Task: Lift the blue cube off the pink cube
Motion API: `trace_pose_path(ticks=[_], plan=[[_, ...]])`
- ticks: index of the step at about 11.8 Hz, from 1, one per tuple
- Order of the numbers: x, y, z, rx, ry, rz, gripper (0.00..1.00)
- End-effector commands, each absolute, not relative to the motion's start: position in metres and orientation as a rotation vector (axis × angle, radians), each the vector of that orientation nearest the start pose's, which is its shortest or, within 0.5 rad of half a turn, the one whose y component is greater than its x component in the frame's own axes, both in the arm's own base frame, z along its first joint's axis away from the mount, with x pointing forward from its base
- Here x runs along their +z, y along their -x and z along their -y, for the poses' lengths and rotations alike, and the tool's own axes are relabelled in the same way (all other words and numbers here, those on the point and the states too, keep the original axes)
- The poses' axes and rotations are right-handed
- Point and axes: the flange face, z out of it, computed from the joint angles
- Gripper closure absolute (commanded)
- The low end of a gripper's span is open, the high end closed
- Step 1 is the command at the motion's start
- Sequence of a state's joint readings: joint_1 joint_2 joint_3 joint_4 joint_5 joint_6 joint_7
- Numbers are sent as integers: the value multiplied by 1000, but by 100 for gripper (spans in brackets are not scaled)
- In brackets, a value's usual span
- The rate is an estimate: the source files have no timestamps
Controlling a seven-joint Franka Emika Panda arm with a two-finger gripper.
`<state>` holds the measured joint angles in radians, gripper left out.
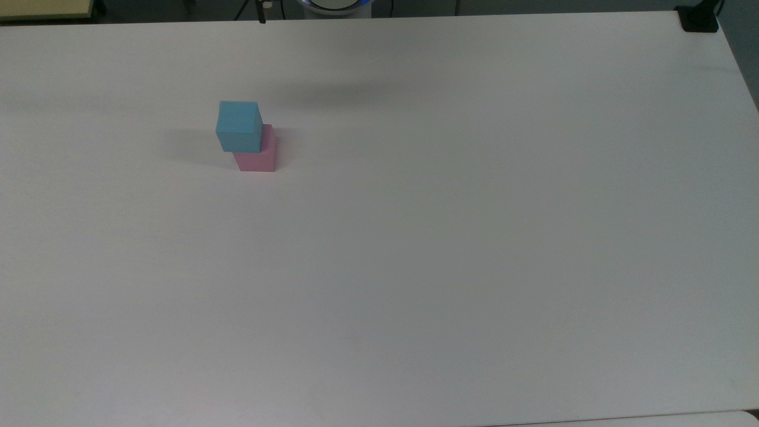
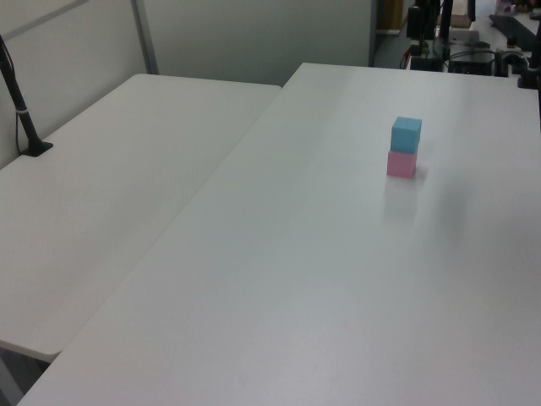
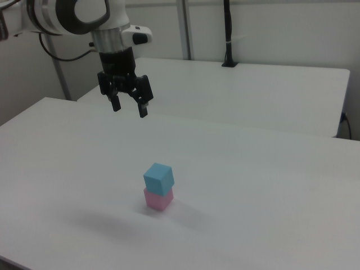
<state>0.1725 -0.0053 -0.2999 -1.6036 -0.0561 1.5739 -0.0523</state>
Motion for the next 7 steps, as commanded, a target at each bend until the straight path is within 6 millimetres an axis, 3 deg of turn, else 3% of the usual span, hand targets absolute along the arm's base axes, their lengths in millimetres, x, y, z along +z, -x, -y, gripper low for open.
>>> trace_pose_path(ticks=[1,4,7], plan=[[616,-551,79,26,3195,-111,0],[610,-560,81,-31,3211,-71,0],[548,-595,94,42,3271,-87,0]])
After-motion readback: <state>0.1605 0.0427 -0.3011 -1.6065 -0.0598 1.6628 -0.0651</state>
